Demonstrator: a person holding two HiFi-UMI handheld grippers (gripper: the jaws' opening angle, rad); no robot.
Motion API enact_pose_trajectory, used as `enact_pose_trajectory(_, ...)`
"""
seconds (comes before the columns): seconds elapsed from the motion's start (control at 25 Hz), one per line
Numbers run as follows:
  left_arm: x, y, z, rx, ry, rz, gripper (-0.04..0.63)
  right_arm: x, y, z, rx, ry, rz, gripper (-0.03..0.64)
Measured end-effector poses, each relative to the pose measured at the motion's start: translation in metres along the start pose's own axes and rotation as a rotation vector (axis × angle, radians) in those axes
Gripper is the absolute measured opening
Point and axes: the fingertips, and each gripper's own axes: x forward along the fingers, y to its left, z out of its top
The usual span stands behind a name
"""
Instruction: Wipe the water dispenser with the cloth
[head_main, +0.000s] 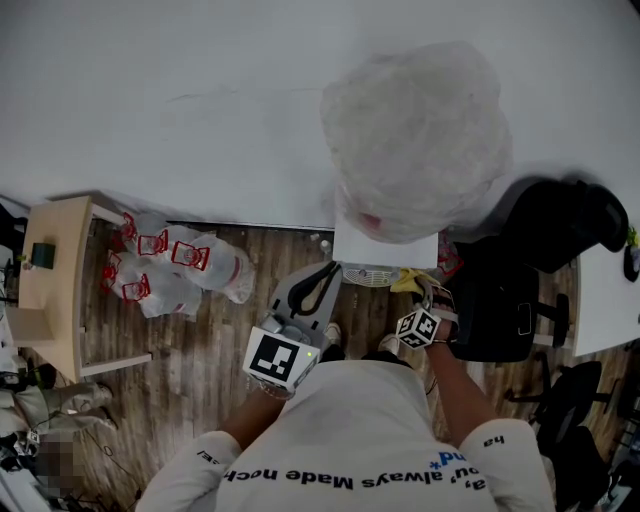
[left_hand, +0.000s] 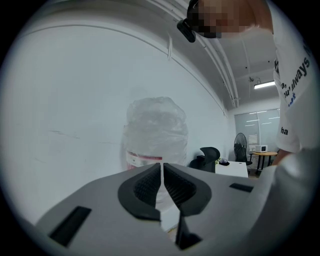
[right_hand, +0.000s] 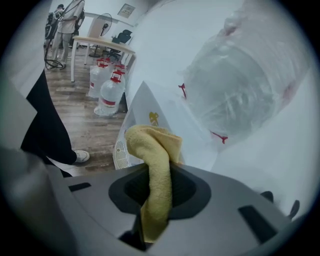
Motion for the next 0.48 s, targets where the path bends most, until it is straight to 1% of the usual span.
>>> enact_pose_trajectory(0.12, -0.005, 0.007, 0.001, 0.001, 0.0, 0.008, 0.035, -0.005, 0.015, 0.032, -0.014, -0.053, 0.012, 0.077)
enact_pose_trajectory(0.24, -0.011, 0.014, 0.0, -0.001, 0.006, 0.019, 0.037, -0.005, 0.036, 0.066, -0.056, -0.103, 0.041, 0.077)
enact_pose_trajectory(0.48, -0.026, 0.029, 0.001, 0.007, 0.0, 0.029, 0.035, 0.004, 0.074, 0.125, -0.139, -0.156, 0.096, 0.077)
